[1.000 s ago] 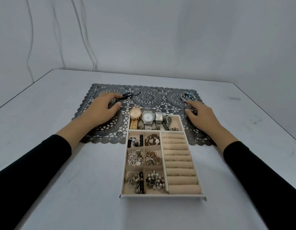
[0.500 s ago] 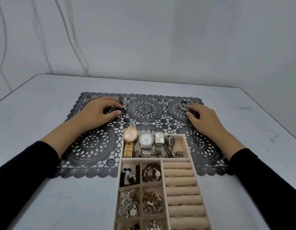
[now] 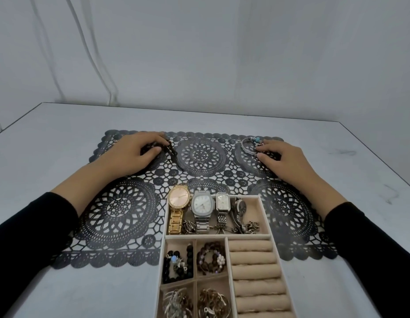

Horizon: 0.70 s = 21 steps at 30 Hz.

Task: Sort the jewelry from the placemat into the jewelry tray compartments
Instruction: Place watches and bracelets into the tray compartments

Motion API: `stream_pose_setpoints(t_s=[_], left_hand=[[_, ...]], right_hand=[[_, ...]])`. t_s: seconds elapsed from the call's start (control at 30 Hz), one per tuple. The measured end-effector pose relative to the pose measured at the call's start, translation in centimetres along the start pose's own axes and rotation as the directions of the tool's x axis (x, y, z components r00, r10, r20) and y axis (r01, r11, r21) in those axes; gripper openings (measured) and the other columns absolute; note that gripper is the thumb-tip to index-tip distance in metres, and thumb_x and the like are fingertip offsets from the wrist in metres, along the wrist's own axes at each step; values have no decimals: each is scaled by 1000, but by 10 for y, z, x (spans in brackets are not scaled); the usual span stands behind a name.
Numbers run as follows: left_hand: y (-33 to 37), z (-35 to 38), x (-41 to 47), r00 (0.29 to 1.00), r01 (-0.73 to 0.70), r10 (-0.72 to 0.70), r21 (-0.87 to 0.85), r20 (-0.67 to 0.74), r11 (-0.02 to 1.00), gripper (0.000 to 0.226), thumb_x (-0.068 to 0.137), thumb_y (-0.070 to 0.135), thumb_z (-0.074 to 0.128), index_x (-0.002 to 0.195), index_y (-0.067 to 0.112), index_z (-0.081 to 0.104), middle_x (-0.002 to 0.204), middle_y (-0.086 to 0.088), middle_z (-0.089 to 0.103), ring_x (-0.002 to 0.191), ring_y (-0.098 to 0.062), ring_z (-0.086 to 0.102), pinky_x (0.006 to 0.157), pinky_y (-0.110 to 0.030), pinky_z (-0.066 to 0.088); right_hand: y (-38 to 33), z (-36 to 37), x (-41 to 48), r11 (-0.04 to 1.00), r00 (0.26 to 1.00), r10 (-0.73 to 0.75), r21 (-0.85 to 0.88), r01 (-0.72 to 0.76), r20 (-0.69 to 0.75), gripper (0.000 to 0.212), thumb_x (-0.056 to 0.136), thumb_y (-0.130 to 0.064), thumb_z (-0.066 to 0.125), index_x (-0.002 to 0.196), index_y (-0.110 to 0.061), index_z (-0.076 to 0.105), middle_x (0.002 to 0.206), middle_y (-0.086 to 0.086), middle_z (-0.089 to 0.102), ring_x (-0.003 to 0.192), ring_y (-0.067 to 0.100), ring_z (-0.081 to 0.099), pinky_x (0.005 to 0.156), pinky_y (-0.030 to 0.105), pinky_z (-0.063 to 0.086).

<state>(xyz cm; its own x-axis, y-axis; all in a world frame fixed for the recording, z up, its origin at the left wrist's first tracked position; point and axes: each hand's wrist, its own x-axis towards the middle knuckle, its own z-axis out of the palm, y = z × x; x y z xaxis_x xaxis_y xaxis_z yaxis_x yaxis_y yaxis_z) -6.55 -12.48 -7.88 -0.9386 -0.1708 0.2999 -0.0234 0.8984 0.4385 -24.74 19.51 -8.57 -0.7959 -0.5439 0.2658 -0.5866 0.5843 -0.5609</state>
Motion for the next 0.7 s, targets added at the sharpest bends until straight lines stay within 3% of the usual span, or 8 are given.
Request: stream_pose_setpoints(t_s=[0.13, 0.27, 0.53, 0.63, 0.7], left_hand=[[1, 0, -2, 1000, 23, -24, -28, -20, 999, 21, 95, 22, 63, 113, 29, 69, 119, 12, 67, 113, -13, 59, 98, -32, 43], [2, -1, -2, 996, 47, -52, -63, -69, 997, 14, 91, 23, 69, 104, 26, 74, 109, 9, 70, 107, -11, 61, 93, -26, 43], [2, -4, -3, 998, 2, -6, -62, -64, 998, 12, 87, 25, 72, 99, 28, 75, 105, 5, 71, 104, -14, 62, 95, -36, 48], [-1, -10, -4, 1000, 9, -11, -107, -17, 994, 15, 87, 23, 72, 101, 29, 76, 107, 9, 71, 108, -10, 62, 98, -30, 45], [-3, -12, -6, 1000, 20, -20, -148, -2, 989, 16, 87, 20, 73, 98, 31, 75, 106, 13, 72, 108, -2, 62, 96, -17, 42]], right_hand=[[1, 0, 0, 999, 1000, -19, 29, 19, -6, 17, 88, -26, 68, 103, -23, 73, 126, -7, 63, 120, 10, 53, 103, 23, 34], [-1, -1, 2, 997, 999, -38, 69, 36, 30, 11, 88, -21, 68, 97, -24, 74, 124, -10, 62, 118, 7, 52, 105, 26, 34], [0, -6, 6, 992, 996, -44, 120, 35, 72, 7, 85, -22, 71, 88, -27, 71, 121, -13, 63, 118, 9, 53, 108, 33, 36], [0, -4, 5, 993, 996, -66, 107, 59, 66, 6, 86, -18, 69, 86, -25, 69, 117, -14, 62, 120, 9, 51, 108, 34, 35], [0, -4, 4, 992, 994, -85, 97, 78, 73, 5, 87, -17, 67, 88, -21, 68, 114, -15, 60, 121, 8, 49, 106, 31, 33]])
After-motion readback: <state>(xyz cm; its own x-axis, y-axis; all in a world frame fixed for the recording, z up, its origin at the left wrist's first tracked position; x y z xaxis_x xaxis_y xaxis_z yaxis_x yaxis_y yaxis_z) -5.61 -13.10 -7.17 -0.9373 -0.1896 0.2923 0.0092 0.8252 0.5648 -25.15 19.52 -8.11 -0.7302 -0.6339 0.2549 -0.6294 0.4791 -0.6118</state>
